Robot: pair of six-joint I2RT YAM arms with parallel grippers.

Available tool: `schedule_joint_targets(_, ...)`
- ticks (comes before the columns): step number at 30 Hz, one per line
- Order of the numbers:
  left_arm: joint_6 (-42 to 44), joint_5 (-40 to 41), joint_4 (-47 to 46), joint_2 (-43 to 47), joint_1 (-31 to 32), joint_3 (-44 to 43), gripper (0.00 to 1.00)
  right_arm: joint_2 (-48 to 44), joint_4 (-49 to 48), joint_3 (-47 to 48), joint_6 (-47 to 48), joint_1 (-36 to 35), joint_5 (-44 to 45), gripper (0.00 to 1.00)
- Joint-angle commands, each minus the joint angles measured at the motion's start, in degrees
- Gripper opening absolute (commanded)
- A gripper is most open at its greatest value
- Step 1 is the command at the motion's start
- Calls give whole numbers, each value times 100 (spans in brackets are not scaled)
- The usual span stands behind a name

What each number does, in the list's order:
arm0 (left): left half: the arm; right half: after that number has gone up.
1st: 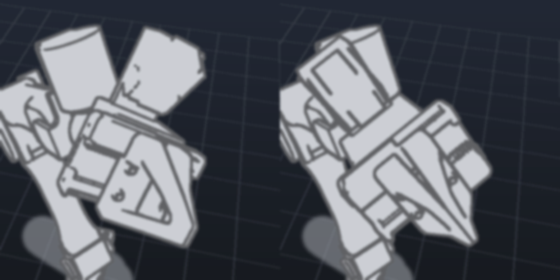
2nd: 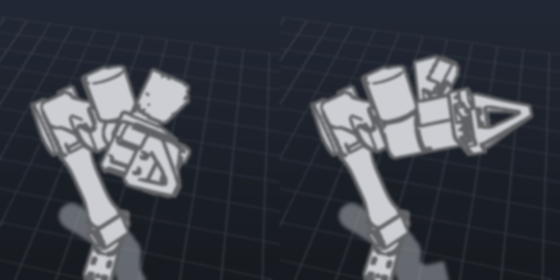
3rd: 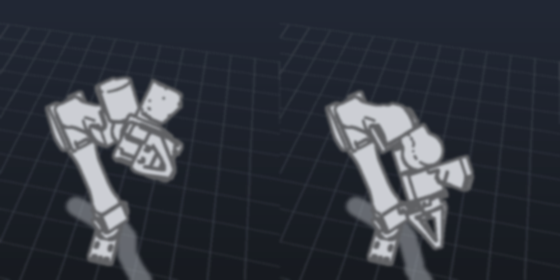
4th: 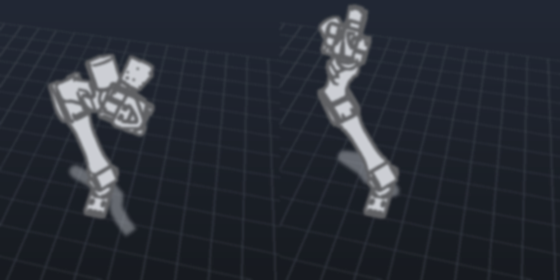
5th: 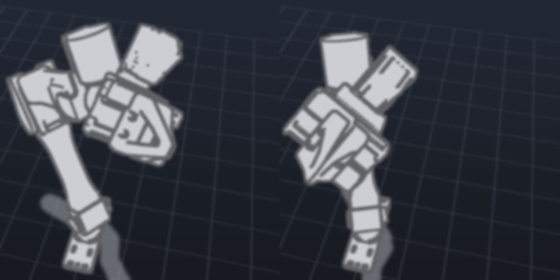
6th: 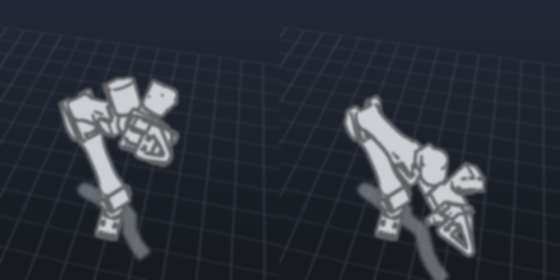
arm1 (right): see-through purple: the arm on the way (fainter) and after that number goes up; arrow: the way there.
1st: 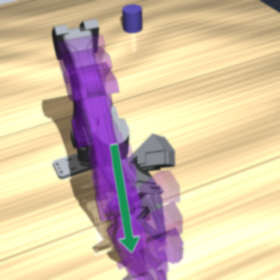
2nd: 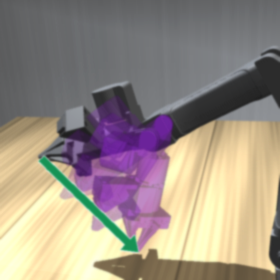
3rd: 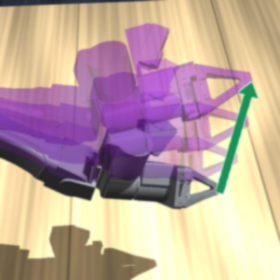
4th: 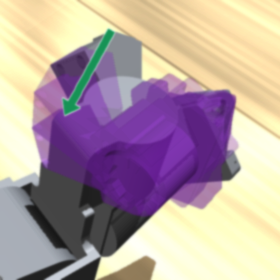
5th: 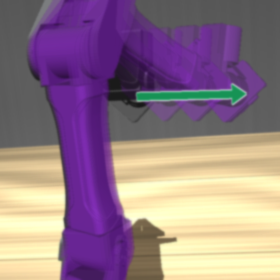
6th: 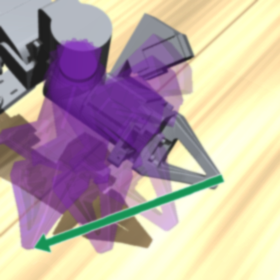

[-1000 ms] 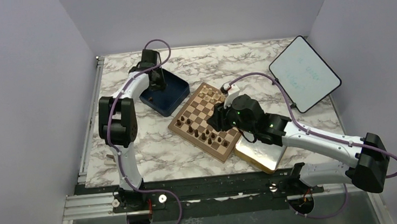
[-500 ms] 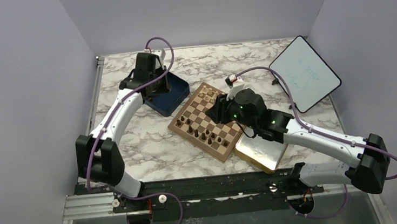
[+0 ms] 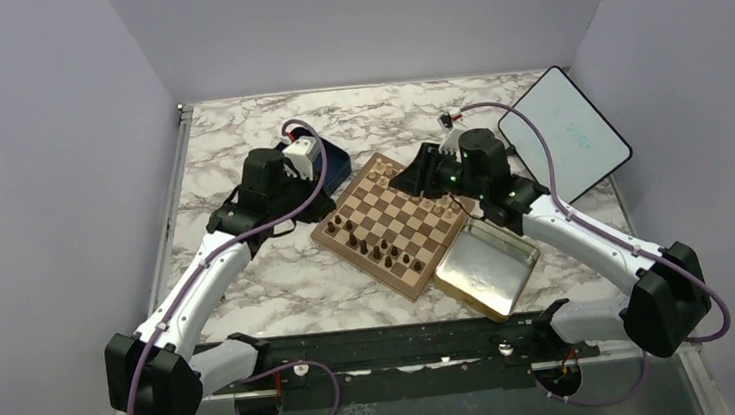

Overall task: Set up the chess pieces on the board
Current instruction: Pick up the chess piece from the storage box, then place the chess piece on the chessboard.

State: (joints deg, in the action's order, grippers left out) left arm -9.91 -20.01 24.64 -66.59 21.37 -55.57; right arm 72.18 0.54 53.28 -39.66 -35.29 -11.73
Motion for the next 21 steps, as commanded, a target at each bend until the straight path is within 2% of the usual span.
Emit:
schedule_joint_targets(1, 198, -415, -672, 316, 245, 257, 17, 123, 136, 333, 141, 85, -1130, 41)
schedule_joint_targets(9, 851, -1275, -1874, 746, 527, 910, 16, 549, 213, 769, 82, 135, -2657, 41)
schedule_joint_targets(16, 1828, -1509, -2648, 973, 605, 1472, 20, 745, 253, 843, -147, 136, -3070, 41)
schedule_joint_targets(21, 2435, -1769, -2683, 916, 626, 1472, 18, 965, 300, 974, -138, 135, -3098, 41)
